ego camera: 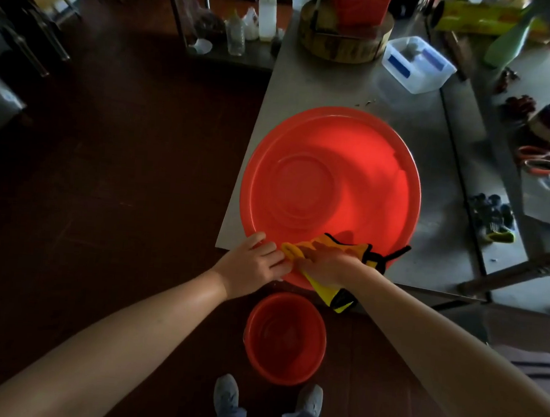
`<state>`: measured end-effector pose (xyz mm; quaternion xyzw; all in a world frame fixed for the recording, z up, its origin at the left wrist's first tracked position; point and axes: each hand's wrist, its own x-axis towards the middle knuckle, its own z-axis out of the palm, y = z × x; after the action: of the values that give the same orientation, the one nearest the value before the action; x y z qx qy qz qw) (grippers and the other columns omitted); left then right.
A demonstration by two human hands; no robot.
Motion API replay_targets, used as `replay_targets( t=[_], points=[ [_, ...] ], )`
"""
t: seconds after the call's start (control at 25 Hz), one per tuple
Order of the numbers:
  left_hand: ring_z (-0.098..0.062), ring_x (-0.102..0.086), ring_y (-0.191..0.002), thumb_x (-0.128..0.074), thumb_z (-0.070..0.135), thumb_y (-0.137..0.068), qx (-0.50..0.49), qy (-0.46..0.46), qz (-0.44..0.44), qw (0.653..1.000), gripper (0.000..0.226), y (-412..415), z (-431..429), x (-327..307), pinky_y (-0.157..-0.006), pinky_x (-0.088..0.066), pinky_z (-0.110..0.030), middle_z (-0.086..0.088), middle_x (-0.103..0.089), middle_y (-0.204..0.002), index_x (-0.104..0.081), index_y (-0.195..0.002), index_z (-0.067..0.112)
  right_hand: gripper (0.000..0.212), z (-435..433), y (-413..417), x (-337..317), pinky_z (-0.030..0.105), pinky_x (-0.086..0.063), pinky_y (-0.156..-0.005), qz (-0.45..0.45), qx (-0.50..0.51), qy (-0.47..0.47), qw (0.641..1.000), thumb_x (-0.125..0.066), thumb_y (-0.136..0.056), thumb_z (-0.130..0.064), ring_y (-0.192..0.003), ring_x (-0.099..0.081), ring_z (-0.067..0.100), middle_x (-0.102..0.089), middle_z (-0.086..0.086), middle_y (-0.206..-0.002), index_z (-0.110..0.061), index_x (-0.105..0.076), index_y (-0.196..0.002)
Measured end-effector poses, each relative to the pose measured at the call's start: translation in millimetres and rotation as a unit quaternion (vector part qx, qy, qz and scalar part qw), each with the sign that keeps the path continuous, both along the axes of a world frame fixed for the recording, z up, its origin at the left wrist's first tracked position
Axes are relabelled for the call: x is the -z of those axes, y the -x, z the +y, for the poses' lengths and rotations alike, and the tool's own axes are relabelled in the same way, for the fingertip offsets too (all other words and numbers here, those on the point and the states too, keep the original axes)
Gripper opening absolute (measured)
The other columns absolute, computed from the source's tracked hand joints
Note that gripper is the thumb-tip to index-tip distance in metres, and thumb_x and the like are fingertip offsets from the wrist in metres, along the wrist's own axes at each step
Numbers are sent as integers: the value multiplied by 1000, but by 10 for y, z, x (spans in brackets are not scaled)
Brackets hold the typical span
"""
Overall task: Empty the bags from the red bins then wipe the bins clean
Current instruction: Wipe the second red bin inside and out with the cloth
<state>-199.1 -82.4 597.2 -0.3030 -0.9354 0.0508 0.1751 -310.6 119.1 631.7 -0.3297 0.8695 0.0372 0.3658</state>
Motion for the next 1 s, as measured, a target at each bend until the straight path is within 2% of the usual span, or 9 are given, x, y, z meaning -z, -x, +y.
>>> replay_targets(
  t=[0.08, 0.16, 0.2, 0.28, 0.36, 0.56, 0.68, 0.8, 1.0],
  points=[
    [-26, -61, -97, -47, 50, -102, -20, 5, 3, 1000, 40, 22, -53, -53, -103, -40, -46, -2, -68, -103, -67, -110, 16, 56, 22, -81, 24, 60, -19, -118, 17, -5, -4, 1000, -12, -106, -50, -153, -12, 32, -6, -5, -169, -47, 16, -155],
    [-27, -60, -95, -49, 60, -97, -30, 16, 7, 999, 50, 40, -126, -117, -103, -40, -48, -3, -68, -99, -69, -103, 15, 59, -15, -119, 81, 67, -17, -115, 5, 30, -12, 999, 4, -90, -67, -153, -14, 33, -7, -5, -168, -59, 28, -143],
    [-27, -60, -95, -50, 62, -96, -28, 19, 8, 999, 51, 35, -143, -126, -102, -40, -48, -3, -67, -98, -69, -102, 15, 62, -49, -117, 132, 69, -15, -114, 2, 37, -12, 999, 5, -86, -69, -153, -13, 34, -7, -5, -169, -59, 26, -144],
    [-25, -59, -96, -50, 62, -96, -26, 27, 11, 999, 48, -11, -144, -89, -101, -39, -47, -1, -66, -98, -68, -102, 18, 65, -142, -81, 300, 70, -12, -114, -5, 61, -15, 998, -2, -90, -67, -152, -14, 34, -10, -4, -169, -56, 8, -153],
    [-23, -59, -96, -48, 61, -97, -29, 33, 14, 999, 46, -61, -115, -26, -100, -37, -46, 1, -65, -99, -67, -101, 20, 69, -237, -27, 445, 72, -6, -112, -3, 113, -26, 993, -3, -86, -76, -151, -16, 38, -15, -4, -168, -58, -6, -153],
    [-17, -59, -96, -45, 61, -99, -13, 57, 9, 998, 45, -114, -122, 111, -100, -34, -43, 5, -64, -100, -67, -104, 22, 71, -409, 193, 841, 72, -1, -112, 10, 154, -16, 988, 0, -88, -81, -150, -16, 43, -16, -3, -168, -56, -12, -154],
    [-15, -58, -97, -46, 60, -100, 1, 67, 21, 998, 43, -120, -141, 192, -101, -33, -40, 7, -64, -104, -67, -107, 23, 88, -495, 394, 1096, 72, 1, -112, 15, 175, 10, 984, 11, -77, -89, -149, -15, 46, -18, -1, -167, -55, -19, -153],
    [-14, -58, -97, -46, 58, -101, -4, 56, 41, 998, 40, -133, -136, 287, -102, -32, -38, 8, -64, -104, -68, -106, 24, 74, -639, 573, 1296, 69, 6, -113, 13, 215, 10, 976, -6, -90, -82, -152, -11, 41, -18, -1, -167, -49, -27, -152],
    [-15, -57, -99, -47, 57, -101, 0, 55, 53, 997, 40, -179, -130, 316, -100, -32, -37, 8, -63, -105, -68, -106, 24, 73, -707, 681, 1470, 68, 3, -117, 25, 218, 22, 975, -5, -91, -81, -153, -11, 38, -18, 2, -167, -48, -26, -153]
  ],
)
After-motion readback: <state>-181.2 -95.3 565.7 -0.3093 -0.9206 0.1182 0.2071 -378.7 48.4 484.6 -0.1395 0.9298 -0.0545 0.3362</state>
